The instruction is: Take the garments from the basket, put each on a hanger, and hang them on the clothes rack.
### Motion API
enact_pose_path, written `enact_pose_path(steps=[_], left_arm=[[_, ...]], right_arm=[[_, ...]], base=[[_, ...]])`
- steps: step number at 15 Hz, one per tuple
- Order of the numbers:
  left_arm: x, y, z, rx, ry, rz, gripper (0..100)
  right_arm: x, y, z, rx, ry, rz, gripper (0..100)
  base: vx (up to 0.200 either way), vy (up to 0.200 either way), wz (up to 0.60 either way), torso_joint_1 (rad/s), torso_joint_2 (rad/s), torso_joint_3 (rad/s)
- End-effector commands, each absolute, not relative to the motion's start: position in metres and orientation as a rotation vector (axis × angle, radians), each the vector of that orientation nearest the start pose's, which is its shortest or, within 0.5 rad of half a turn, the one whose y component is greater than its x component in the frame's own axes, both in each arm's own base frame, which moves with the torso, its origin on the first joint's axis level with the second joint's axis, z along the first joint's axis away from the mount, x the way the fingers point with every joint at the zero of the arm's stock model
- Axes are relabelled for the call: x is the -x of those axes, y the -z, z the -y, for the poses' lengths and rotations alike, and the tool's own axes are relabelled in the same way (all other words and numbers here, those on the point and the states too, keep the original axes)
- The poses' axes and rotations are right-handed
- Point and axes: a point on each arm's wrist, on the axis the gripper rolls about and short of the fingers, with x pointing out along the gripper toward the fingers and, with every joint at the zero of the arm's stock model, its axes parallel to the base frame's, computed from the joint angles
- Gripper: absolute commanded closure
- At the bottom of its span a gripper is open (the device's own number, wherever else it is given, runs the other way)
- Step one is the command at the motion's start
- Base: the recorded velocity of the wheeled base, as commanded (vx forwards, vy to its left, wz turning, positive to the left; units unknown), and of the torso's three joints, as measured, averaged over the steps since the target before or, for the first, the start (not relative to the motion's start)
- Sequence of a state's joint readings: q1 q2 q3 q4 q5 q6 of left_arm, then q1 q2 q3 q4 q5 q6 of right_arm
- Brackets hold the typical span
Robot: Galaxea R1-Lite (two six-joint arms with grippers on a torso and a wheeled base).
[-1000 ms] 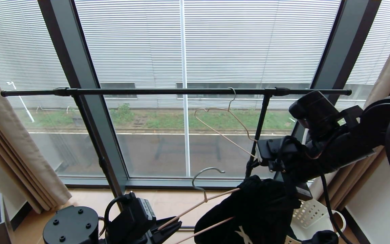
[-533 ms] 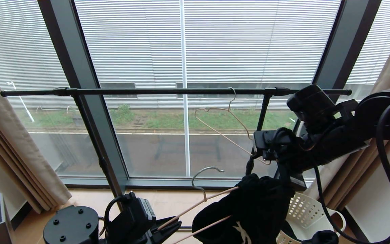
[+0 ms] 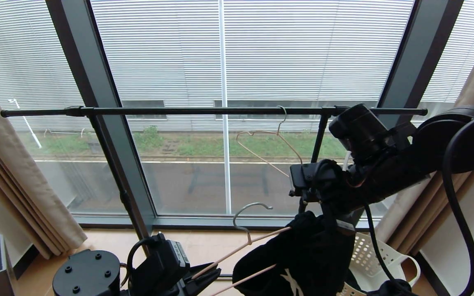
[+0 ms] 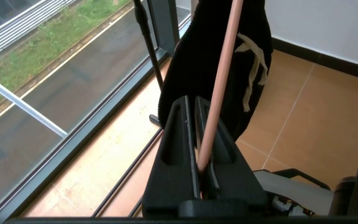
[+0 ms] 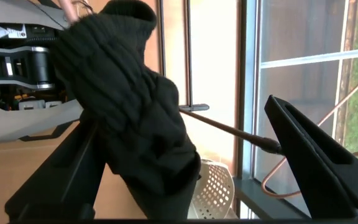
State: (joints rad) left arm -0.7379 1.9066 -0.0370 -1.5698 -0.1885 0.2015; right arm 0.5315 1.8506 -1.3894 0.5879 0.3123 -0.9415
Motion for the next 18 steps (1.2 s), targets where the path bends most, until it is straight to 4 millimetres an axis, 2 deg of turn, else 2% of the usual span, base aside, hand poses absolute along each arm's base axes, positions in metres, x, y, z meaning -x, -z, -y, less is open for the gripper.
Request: enact_pose_path(steps=[1, 4, 7, 9, 11, 12, 16, 18], left_arm=[[-0.158, -0.064, 0.149, -0.269, 0.948, -0.207, 100], [-0.158, -0.064, 0.149, -0.269, 0.946, -0.207, 100], [-0.159, -0.064, 0.148, -0.269, 0.940, -0.206, 100], [-0.158, -0.064, 0.148, -0.269, 0.940, -0.208, 100], [-0.158, -0.064, 0.148, -0.269, 0.940, -0.208, 100], [-0.159, -0.064, 0.148, -0.270, 0.940, -0.204, 100], [-0.160, -0.065, 0.149, -0.268, 0.940, -0.199, 100], [-0.159, -0.065, 0.149, -0.269, 0.941, -0.199, 100]], right_arm=[[-0.273, -0.190, -0.174, 0.917, -1.232, -0.631, 0], [-0.270, -0.190, -0.177, 0.907, -1.263, -0.621, 0], [-0.260, -0.184, -0.171, 0.905, -1.279, -0.656, 0], [-0.249, -0.188, -0.158, 0.901, -1.258, -0.664, 0], [-0.248, -0.188, -0.151, 0.894, -1.243, -0.674, 0], [-0.244, -0.191, -0.131, 0.847, -1.176, -0.709, 0], [-0.249, -0.187, -0.126, 0.801, -1.111, -0.769, 0], [-0.259, -0.178, -0.129, 0.800, -1.030, -0.836, 0]], base=[[0.000, 0.000, 0.00, 0.000, 0.00, 0.000], [0.000, 0.000, 0.00, 0.000, 0.00, 0.000], [0.000, 0.000, 0.00, 0.000, 0.00, 0.000], [0.000, 0.000, 0.00, 0.000, 0.00, 0.000], [0.000, 0.000, 0.00, 0.000, 0.00, 0.000], [0.000, 0.000, 0.00, 0.000, 0.00, 0.000], [0.000, 0.000, 0.00, 0.000, 0.00, 0.000], [0.000, 0.000, 0.00, 0.000, 0.00, 0.000]])
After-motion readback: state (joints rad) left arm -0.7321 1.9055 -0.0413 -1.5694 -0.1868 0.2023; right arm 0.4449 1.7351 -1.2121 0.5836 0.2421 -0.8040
